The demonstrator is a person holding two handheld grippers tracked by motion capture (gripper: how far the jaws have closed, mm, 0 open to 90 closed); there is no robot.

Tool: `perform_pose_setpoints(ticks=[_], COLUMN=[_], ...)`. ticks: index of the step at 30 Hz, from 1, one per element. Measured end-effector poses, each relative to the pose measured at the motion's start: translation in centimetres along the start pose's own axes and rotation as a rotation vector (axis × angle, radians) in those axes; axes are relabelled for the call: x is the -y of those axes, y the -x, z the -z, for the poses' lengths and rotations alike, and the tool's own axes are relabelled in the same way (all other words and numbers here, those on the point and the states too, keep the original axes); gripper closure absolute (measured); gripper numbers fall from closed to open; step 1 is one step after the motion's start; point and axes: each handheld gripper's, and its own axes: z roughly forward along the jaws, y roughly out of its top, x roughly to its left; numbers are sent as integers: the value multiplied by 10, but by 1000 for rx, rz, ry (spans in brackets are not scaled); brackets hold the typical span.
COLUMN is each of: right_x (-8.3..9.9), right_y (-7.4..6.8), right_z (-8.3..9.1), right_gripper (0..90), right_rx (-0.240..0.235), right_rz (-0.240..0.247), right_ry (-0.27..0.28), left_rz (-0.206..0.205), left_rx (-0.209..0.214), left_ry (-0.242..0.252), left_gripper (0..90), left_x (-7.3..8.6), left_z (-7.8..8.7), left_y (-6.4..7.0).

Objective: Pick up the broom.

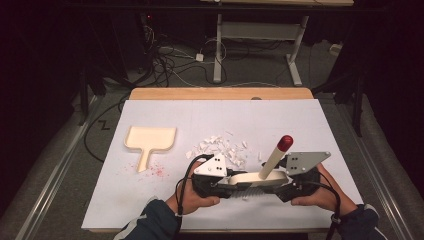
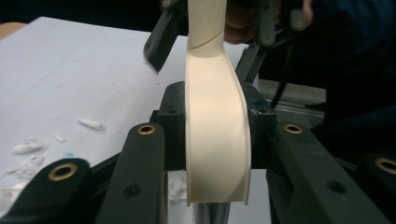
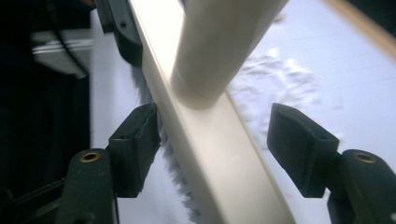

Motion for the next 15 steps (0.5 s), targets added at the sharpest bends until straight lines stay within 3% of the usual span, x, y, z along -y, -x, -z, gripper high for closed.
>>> perform_pose_setpoints(ticks=[6, 8, 10, 11, 12, 13, 15], right_x=[9, 10, 9, 8, 7, 7, 8], right_y=[3, 4, 1, 1, 1, 0, 1], right_z=[-21, -23, -25, -26, -26, -26, -25], right_gripper=[534, 620, 673, 677, 680, 681, 681], right_rx=[-164, -208, -243, -235, -230, -218, -193], right_rz=[-8, -4, -7, -4, -15, -17, -20], right_ry=[10, 19, 30, 31, 21, 6, -12], left_rz=[22, 26, 14, 4, 4, -6, -12], left_rx=[69, 39, 41, 13, 13, -64, -156], left_ry=[23, 28, 31, 25, 25, 18, 11], left_gripper=[650, 620, 586, 571, 532, 471, 318], left_x=[7, 8, 8, 8, 8, 9, 10], left_z=[1, 1, 2, 3, 3, 6, 13], left_y=[-6, -7, -8, -7, -7, -6, -5])
